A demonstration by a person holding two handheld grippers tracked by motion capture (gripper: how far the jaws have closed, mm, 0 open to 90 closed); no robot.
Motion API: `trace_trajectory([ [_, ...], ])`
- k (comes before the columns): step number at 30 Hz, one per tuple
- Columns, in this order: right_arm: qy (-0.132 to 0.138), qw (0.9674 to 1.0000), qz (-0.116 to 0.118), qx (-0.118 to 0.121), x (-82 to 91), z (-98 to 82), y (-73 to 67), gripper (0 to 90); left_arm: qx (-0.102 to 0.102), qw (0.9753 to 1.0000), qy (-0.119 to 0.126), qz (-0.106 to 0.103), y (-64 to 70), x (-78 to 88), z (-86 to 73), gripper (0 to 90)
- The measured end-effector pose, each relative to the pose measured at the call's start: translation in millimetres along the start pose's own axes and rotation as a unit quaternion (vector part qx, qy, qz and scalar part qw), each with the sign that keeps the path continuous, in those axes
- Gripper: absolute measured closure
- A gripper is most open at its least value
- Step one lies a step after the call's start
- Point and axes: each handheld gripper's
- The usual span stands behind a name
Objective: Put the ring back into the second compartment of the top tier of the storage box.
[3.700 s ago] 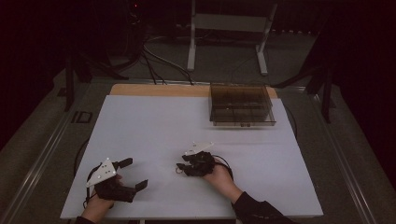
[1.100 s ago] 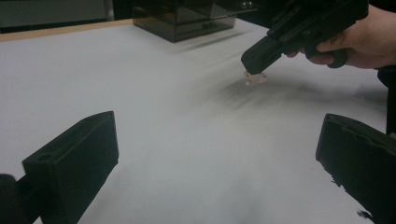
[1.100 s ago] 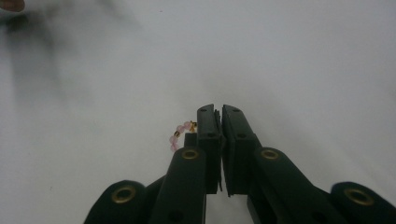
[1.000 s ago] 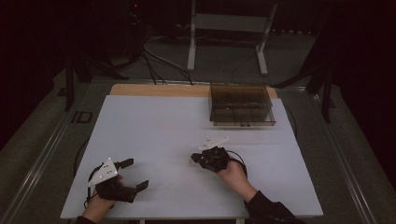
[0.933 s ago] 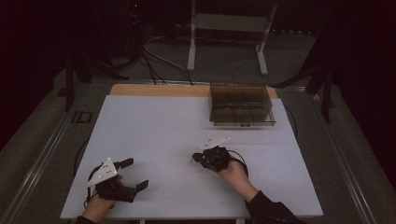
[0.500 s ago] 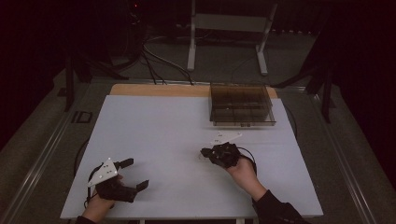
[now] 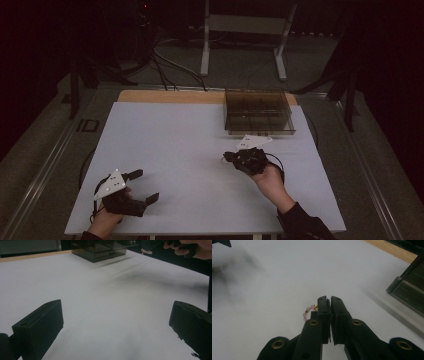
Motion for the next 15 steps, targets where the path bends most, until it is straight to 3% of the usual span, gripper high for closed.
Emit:
trace_trajectory([
  [15,0.026,0.9994,-0.021,-0.007,23.3,12.8,15.8,87.7,0.0,1.0,-0.001,0.0,-0.5,0.1,0.0,0.0],
])
Point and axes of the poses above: each handheld gripper's, and its own axes: x roughly backward along the jaws, z roughly out of its top, y roughly to its right, and after that the axes turned 10 degrees about -y, right-handed
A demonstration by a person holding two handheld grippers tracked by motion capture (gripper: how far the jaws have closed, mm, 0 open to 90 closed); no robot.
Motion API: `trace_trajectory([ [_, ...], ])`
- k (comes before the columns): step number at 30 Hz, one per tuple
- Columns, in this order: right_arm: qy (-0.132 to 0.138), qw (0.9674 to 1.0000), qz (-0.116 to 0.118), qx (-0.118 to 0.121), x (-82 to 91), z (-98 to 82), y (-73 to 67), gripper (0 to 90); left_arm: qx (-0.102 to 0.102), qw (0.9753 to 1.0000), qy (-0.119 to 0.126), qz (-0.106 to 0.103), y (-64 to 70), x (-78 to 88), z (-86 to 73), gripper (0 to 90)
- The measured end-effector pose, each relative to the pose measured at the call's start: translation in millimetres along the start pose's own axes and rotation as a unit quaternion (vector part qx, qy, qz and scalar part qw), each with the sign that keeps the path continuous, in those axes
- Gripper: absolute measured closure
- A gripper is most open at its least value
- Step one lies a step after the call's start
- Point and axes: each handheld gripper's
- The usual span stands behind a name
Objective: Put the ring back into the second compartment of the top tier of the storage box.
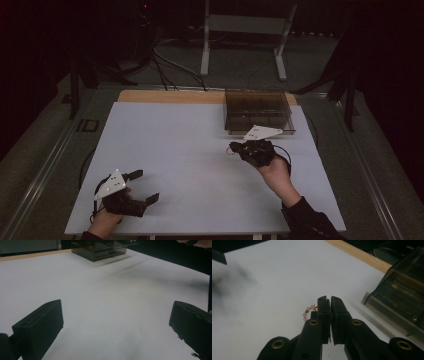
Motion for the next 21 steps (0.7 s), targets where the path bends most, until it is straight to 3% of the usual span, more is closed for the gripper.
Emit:
trace_trajectory([
  [6,0.016,0.9998,-0.013,-0.006,11.8,6.1,9.0,87.6,0.0,1.0,0.001,0.0,0.2,0.2,0.1,0.0],
  [21,0.025,0.9985,-0.042,-0.026,26.0,12.1,35.8,87.7,0.0,1.0,-0.002,0.0,0.2,-0.6,-0.5,0.0],
])
Point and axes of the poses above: each handheld gripper's, and its own axes: x roughly backward along the jaws, z roughly out of its top, y roughly to its right, and after that the axes turned 10 degrees about -y, right-handed
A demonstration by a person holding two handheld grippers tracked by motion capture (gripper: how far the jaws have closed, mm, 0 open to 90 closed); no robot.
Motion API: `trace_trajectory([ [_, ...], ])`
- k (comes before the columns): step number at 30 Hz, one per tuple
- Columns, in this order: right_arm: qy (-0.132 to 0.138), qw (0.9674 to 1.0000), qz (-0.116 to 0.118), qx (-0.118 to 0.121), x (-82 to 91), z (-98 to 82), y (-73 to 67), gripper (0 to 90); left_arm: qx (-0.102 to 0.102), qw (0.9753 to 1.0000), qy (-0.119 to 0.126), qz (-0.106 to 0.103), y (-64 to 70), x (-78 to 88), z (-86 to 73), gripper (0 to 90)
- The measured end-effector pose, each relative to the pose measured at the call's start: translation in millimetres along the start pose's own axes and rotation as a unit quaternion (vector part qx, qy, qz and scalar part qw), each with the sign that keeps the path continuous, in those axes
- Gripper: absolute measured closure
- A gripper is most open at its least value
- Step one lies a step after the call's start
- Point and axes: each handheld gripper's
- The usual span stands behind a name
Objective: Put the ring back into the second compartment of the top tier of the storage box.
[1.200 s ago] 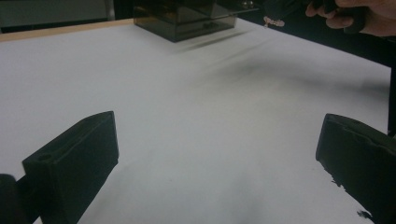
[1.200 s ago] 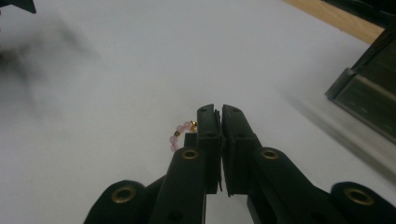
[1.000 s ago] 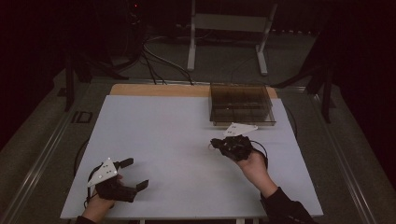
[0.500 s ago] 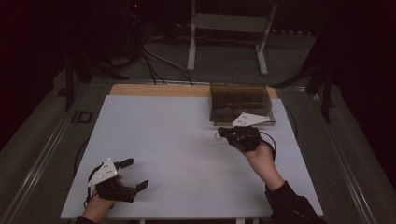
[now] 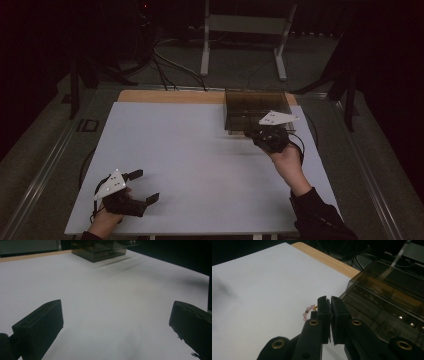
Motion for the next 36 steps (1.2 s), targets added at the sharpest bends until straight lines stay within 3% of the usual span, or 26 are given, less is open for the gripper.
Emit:
trace_trajectory([
  [22,-0.006,0.9989,-0.034,-0.031,-3.5,3.5,30.3,87.6,0.001,1.0,0.001,0.0,-0.4,-0.3,0.2,0.0],
  [36,-0.007,0.9961,-0.067,-0.057,-6.4,8.2,53.2,87.5,0.001,1.0,0.005,0.0,-0.6,0.5,0.7,0.0],
])
Point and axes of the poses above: each handheld gripper's, and its own axes: x roughly backward along the jaws, z roughly out of its top, y roughly to its right, and after that the axes turned 10 degrees about -y, right-handed
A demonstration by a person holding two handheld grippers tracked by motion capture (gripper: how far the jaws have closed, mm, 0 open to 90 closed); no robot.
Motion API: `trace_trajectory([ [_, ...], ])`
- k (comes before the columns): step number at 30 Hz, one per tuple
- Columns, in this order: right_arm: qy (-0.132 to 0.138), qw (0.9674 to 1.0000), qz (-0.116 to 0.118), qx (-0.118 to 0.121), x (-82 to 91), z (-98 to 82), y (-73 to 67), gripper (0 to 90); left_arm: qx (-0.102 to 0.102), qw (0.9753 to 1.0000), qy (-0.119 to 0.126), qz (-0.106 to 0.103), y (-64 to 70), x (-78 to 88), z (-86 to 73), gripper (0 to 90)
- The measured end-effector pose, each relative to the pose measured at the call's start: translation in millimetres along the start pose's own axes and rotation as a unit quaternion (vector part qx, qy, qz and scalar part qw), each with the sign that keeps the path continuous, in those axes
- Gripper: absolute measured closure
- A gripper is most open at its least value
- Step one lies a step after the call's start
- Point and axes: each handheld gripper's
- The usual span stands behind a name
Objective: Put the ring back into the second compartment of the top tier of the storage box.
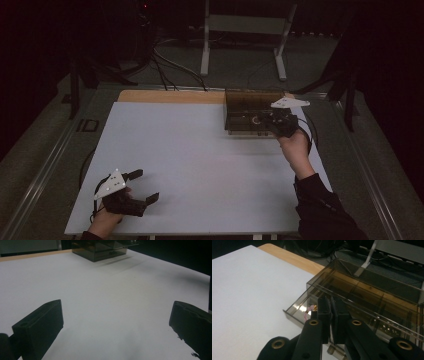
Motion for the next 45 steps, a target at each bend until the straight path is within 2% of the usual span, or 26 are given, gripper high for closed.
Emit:
trace_trajectory([
  [6,0.003,0.9998,-0.007,-0.016,-4.5,0.6,6.4,87.6,0.0,1.0,0.0,0.0,0.0,0.0,0.0,0.0],
  [9,-0.001,0.9996,-0.012,-0.025,-9.4,-0.8,10.2,87.5,-0.001,1.0,-0.005,0.0,0.0,-0.4,-0.7,0.0],
  [12,-0.009,0.9993,-0.015,-0.033,-14.9,-3.5,13.5,87.5,0.0,1.0,0.0,0.0,0.1,0.3,-0.1,0.0],
  [19,-0.013,0.9988,-0.021,-0.042,-23.1,-10.0,17.8,87.4,0.0,1.0,-0.003,-0.001,-0.1,-0.7,-0.5,0.0],
  [31,-0.015,0.9981,-0.026,-0.053,-29.7,-8.1,29.3,86.4,0.0,1.0,-0.002,-0.001,-0.1,-0.4,-0.4,0.0],
  [35,-0.011,0.9977,-0.039,-0.055,-31.0,-8.8,29.3,71.8,0.002,1.0,0.0,0.0,-0.2,0.1,-0.2,0.0],
  [37,-0.011,0.9976,-0.04,-0.055,-30.2,-7.9,27.9,63.9,0.001,1.0,-0.005,0.0,-0.3,-0.4,-1.0,0.0],
  [38,-0.011,0.9976,-0.04,-0.055,-30.2,-7.9,27.9,63.9,0.001,1.0,-0.005,0.0,-0.3,-0.4,-1.0,0.0],
  [40,-0.005,0.9976,-0.04,-0.056,-27.5,-6.5,25.9,53.8,0.002,1.0,0.0,-0.001,-0.3,0.0,-0.1,0.0],
  [45,0.0,0.9978,-0.028,-0.061,-24.5,-4.8,22.6,46.8,0.002,1.0,-0.002,-0.001,-0.2,-0.1,-0.3,0.0],
])
Point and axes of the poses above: each handheld gripper's, and its own axes: x roughly backward along the jaws, z roughly out of its top, y roughly to its right, and after that the axes turned 10 degrees about -y, right-handed
